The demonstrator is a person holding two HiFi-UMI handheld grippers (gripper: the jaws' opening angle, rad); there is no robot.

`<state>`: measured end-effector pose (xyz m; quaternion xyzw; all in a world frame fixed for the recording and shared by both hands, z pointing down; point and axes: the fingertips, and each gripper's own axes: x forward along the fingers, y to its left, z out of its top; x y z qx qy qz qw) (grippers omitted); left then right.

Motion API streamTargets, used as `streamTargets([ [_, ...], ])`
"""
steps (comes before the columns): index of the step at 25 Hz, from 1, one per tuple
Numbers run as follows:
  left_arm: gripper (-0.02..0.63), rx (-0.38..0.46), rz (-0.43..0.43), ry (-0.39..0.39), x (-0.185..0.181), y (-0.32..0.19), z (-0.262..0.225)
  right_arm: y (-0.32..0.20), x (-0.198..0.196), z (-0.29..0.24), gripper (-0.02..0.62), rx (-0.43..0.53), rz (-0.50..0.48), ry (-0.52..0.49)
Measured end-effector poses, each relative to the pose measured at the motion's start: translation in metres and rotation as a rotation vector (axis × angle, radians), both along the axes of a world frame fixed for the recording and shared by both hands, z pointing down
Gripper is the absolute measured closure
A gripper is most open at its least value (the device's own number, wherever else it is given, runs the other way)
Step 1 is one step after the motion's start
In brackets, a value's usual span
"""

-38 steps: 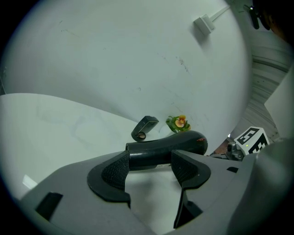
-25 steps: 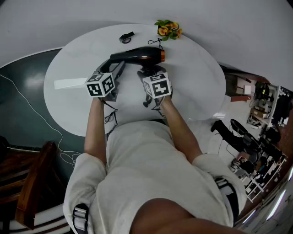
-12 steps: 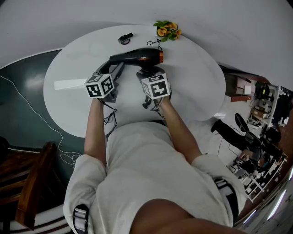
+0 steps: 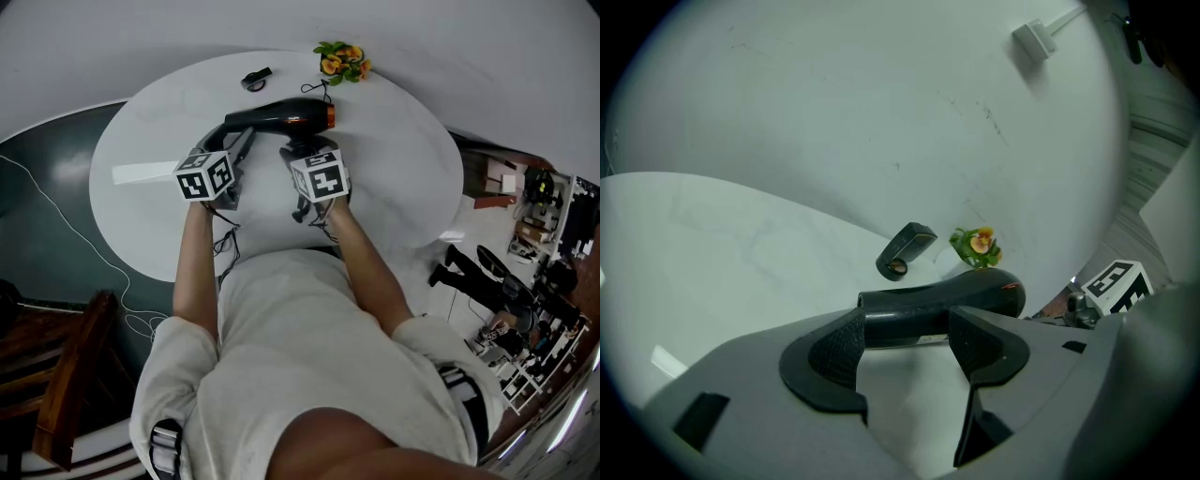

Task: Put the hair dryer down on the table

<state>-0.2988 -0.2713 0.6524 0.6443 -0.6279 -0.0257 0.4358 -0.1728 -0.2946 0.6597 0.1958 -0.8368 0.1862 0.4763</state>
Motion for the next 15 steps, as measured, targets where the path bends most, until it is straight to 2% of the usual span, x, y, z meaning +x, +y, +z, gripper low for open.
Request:
streamTargets([
  [15,0.316,-0.004,-0.011,-0.009,0.0002,-0.0018,-0.0016,-0.0027,0.0024,0.0078,0.314,-0.030,0.014,-0.003],
])
